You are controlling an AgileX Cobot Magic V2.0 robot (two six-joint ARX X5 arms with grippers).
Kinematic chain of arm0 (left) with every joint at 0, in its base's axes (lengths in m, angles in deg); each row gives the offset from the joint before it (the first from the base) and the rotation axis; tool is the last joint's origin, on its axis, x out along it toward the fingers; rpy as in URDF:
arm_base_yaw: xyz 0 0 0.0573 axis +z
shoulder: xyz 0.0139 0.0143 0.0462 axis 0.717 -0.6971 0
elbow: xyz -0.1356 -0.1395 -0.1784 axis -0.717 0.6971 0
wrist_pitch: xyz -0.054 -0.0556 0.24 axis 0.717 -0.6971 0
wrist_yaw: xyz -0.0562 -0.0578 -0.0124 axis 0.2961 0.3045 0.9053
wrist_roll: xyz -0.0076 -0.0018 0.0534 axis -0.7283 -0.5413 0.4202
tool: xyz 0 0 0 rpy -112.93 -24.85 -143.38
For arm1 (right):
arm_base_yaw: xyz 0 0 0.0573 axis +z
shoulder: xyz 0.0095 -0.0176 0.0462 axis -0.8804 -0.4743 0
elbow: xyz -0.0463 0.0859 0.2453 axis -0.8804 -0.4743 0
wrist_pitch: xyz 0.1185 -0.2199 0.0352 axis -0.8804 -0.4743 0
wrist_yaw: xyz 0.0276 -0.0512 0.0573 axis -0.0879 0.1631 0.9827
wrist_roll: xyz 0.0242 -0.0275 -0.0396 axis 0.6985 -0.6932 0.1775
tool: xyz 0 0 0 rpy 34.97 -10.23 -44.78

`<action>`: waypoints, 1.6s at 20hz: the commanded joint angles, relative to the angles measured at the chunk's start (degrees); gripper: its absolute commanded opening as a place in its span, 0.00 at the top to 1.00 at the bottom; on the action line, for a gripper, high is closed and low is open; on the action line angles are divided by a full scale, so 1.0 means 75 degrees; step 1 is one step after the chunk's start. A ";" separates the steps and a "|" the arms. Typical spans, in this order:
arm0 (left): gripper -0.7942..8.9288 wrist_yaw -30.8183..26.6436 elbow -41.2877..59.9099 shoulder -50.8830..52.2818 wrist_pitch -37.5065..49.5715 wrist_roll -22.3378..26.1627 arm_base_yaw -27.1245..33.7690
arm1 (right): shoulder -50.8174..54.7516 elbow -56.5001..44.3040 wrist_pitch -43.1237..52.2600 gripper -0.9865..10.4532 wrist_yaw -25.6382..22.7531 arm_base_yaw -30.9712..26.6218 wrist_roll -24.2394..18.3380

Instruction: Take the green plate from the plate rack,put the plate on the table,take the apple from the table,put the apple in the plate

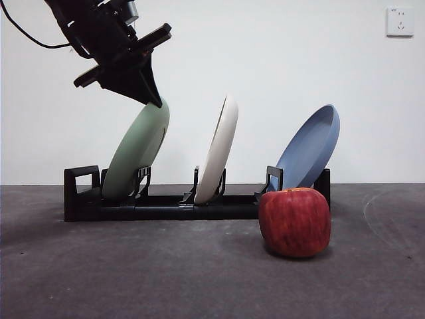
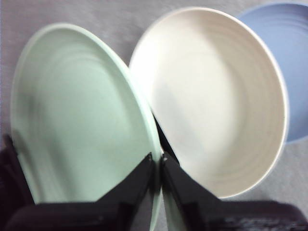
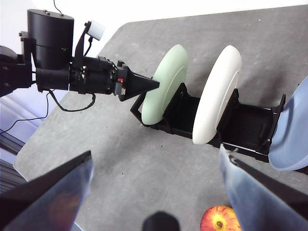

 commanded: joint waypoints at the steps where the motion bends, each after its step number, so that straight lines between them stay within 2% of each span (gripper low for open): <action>1: 0.93 -0.0099 -0.0023 -0.0047 -0.0064 0.0149 -0.0015 | -0.0009 0.0026 0.0009 0.53 -0.0032 0.0009 -0.0058; 5: 0.93 -0.0096 -0.0082 -0.0041 0.0035 0.0149 -0.0015 | -0.0009 0.0026 -0.0044 0.53 -0.0032 0.0009 -0.0058; 8: 0.93 -0.0093 -0.0641 -0.0041 -0.0251 0.0149 -0.0038 | -0.0009 0.0026 -0.0117 0.53 -0.0032 0.0009 -0.0061; 14: 0.93 -0.0096 -0.2702 -0.0041 -0.1335 0.0152 -0.0224 | -0.0009 0.0026 -0.0125 0.53 -0.0035 0.0009 -0.0067; 16: 0.93 -0.0093 -0.3439 -0.0041 -0.2081 0.0254 -0.0341 | -0.0009 0.0026 -0.0128 0.53 -0.0038 0.0006 -0.0090; 17: 0.93 -0.0064 -0.3867 -0.0041 -0.2649 0.0519 -0.0437 | -0.0009 0.0026 -0.0128 0.53 -0.0044 0.0006 -0.0093; 22: 0.93 -0.0111 -0.5572 0.0041 -0.5531 0.1807 -0.1084 | -0.0009 0.0026 -0.0125 0.53 -0.0737 0.0006 -0.0289; 24: 0.93 -0.0560 -0.5884 0.0204 -0.6505 0.2130 -0.1384 | -0.0009 0.0026 -0.0117 0.53 -0.1055 0.0006 -0.0315; 25: 0.93 -0.0863 -0.5858 0.0353 -0.6525 0.2119 -0.1539 | -0.0009 0.0026 -0.0114 0.53 -0.1271 0.0006 -0.0358; 27: 0.93 -0.0962 -0.5834 0.0836 -0.6525 0.2055 -0.1868 | -0.0009 0.0026 -0.0128 0.53 -0.1644 0.0003 -0.0460; 29: 0.93 -0.1003 -0.5823 0.1306 -0.6525 0.1932 -0.2232 | -0.0009 0.0026 -0.0152 0.53 -0.1722 0.0000 -0.0463; 32: 0.93 -0.1696 -0.5438 0.2092 -0.6525 0.1784 -0.3040 | -0.0009 0.0032 -0.0137 0.53 -0.1935 -0.0003 -0.0478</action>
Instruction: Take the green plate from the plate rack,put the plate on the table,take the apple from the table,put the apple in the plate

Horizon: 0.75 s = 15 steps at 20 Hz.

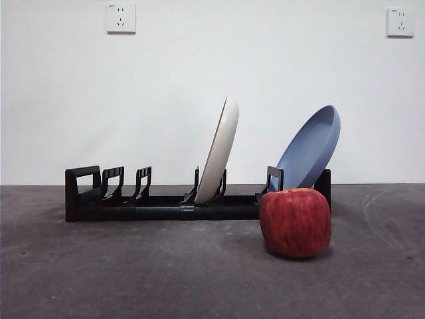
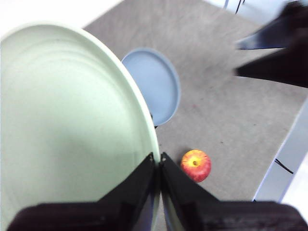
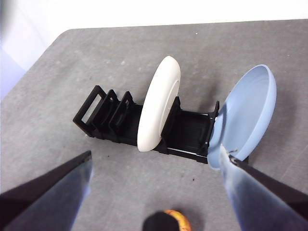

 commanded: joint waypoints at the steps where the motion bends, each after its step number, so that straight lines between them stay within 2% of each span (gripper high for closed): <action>1: 0.93 -0.0402 0.0539 0.0525 0.0006 -0.0204 -0.0548 | -0.0009 0.0038 0.0029 0.53 -0.0221 0.0003 -0.0082; 7: 0.93 -0.1358 0.3372 0.2057 0.0009 -0.1361 -0.1932 | -0.0006 0.0038 0.0023 0.53 -0.0233 0.0006 -0.0079; 10: 0.93 -0.2192 0.4884 0.2244 0.0221 -0.1976 -0.2413 | -0.0006 0.0038 0.0023 0.53 -0.0230 0.0006 -0.0079; 12: 0.93 -0.2702 0.5881 0.2203 0.0746 -0.2206 -0.2600 | -0.0006 0.0038 0.0015 0.53 -0.0230 0.0006 -0.0076; 15: 0.93 -0.2885 0.7455 0.2031 0.2261 -0.2282 -0.2719 | -0.0006 0.0038 -0.0009 0.53 -0.0230 0.0006 -0.0058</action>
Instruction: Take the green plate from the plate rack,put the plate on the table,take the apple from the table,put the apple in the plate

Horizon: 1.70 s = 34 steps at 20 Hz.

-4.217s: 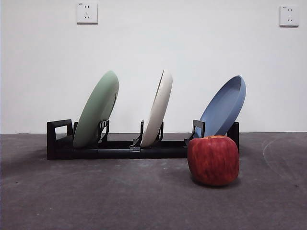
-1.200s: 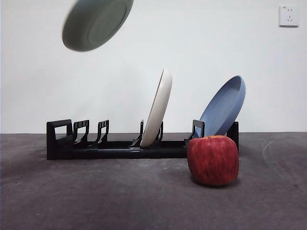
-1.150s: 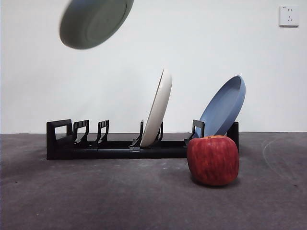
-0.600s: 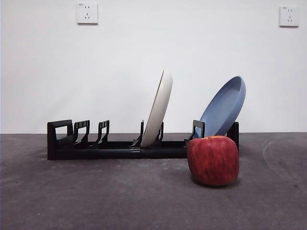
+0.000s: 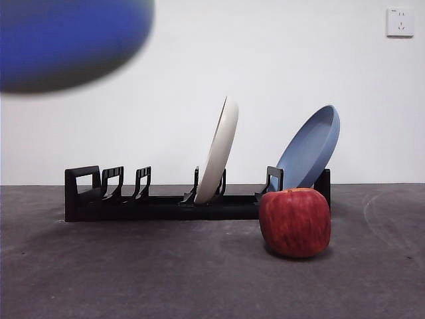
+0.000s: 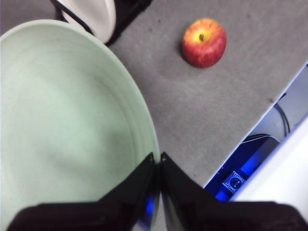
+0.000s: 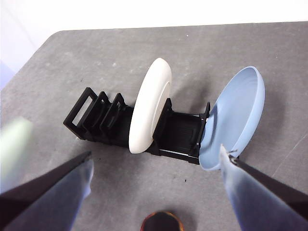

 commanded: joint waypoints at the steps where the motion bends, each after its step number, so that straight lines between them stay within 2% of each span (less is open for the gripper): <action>1: 0.93 -0.0093 0.1163 -0.0143 0.1268 -0.0154 -0.0038 | -0.0006 0.0038 -0.0009 0.53 -0.0032 0.0006 -0.0032; 5: 0.93 -0.0714 0.2655 -0.0641 0.3150 -0.0154 -0.0038 | -0.0006 0.0038 -0.0181 0.53 -0.0032 0.0006 -0.0032; 9: 0.93 -0.0662 0.3142 -0.1440 0.3826 -0.0160 0.0020 | -0.0006 0.0038 -0.0227 0.53 -0.0032 0.0006 -0.0035; 14: 0.93 0.0388 0.3144 -0.2541 0.4666 -0.0154 0.0017 | -0.0006 0.0038 -0.0239 0.53 -0.0029 0.0006 -0.0038; 21: 0.91 0.0609 0.3144 -0.3150 0.4642 -0.0254 0.0114 | -0.0006 0.0038 -0.0361 0.53 -0.0029 0.0006 -0.0052; 22: 0.87 0.0638 0.3144 -0.3147 0.4634 -0.0321 0.0125 | -0.0006 0.0038 -0.0364 0.53 -0.0029 0.0006 -0.0052; 24: 0.67 0.0638 0.3142 -0.3144 0.4622 -0.0443 0.0187 | -0.0006 0.0038 -0.0364 0.53 -0.0029 0.0006 -0.0052; 25: 0.62 0.0635 0.3142 -0.3144 0.4610 -0.0446 0.0221 | -0.0006 0.0038 -0.0364 0.53 -0.0029 0.0006 -0.0052; 31: 0.62 0.0525 0.3139 -0.2978 0.4523 -0.0446 0.0437 | -0.0006 0.0038 -0.0434 0.53 -0.0029 0.0006 -0.0052; 34: 0.62 0.0539 0.3130 -0.2253 0.4389 -0.0446 0.0434 | -0.0006 0.0038 -0.0825 0.53 -0.0026 0.0006 -0.0137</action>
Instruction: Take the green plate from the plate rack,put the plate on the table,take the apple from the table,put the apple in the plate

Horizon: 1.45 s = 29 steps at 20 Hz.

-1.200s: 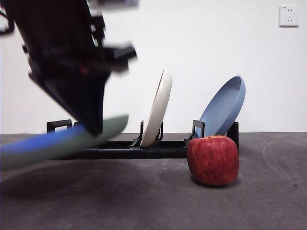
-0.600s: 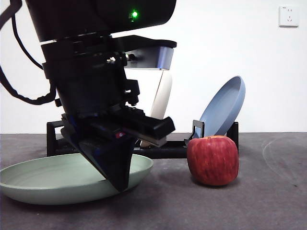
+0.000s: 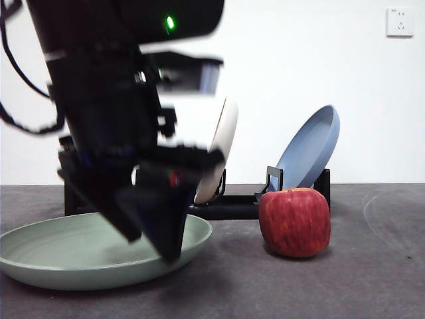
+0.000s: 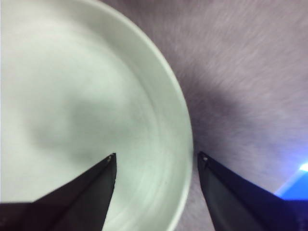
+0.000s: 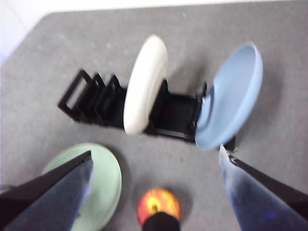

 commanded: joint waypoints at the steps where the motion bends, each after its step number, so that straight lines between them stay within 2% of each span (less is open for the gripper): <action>1: 0.62 0.0015 0.0038 0.0898 -0.0079 -0.0102 0.0003 | -0.0009 0.0038 -0.0414 0.53 -0.0026 0.0009 -0.0271; 3: 0.62 0.0172 0.0023 0.1985 -0.0154 -0.0102 0.0006 | -0.0009 0.0038 -0.1014 0.53 -0.0026 0.0012 -0.0519; 6: 0.62 0.0804 -0.0219 0.3719 -0.0399 -0.0096 0.0041 | -0.0009 0.0017 -0.2057 0.53 -0.0020 0.0015 -0.0790; 8: 0.62 0.0994 -0.0676 0.4709 -0.0979 -0.0073 0.0125 | -0.0009 -0.0047 -0.2617 0.53 0.0038 0.0131 -0.0956; 12: 0.62 0.0935 -0.2270 0.5625 -0.3634 0.0000 0.0300 | -0.0009 -0.0536 -0.2871 0.53 0.0038 0.0828 -0.0935; 15: 0.62 0.0889 -0.3165 0.5715 -0.5170 0.0128 0.0347 | -0.0017 -0.1428 -0.1973 0.53 0.0050 0.1521 -0.0443; 18: 0.62 0.0892 -0.3392 0.5721 -0.5881 0.0154 0.0347 | -0.0181 -0.2372 -0.0755 0.53 -0.0181 0.2005 -0.0026; 26: 0.62 0.1037 -0.3392 0.5741 -0.5884 0.0268 0.0347 | -0.1580 -0.3066 0.1154 0.53 -0.0979 0.2221 -0.0052; 29: 0.62 0.1035 -0.3392 0.5741 -0.5884 0.0277 0.0347 | -0.2250 -0.3063 0.1918 0.52 -0.1005 0.2218 -0.0090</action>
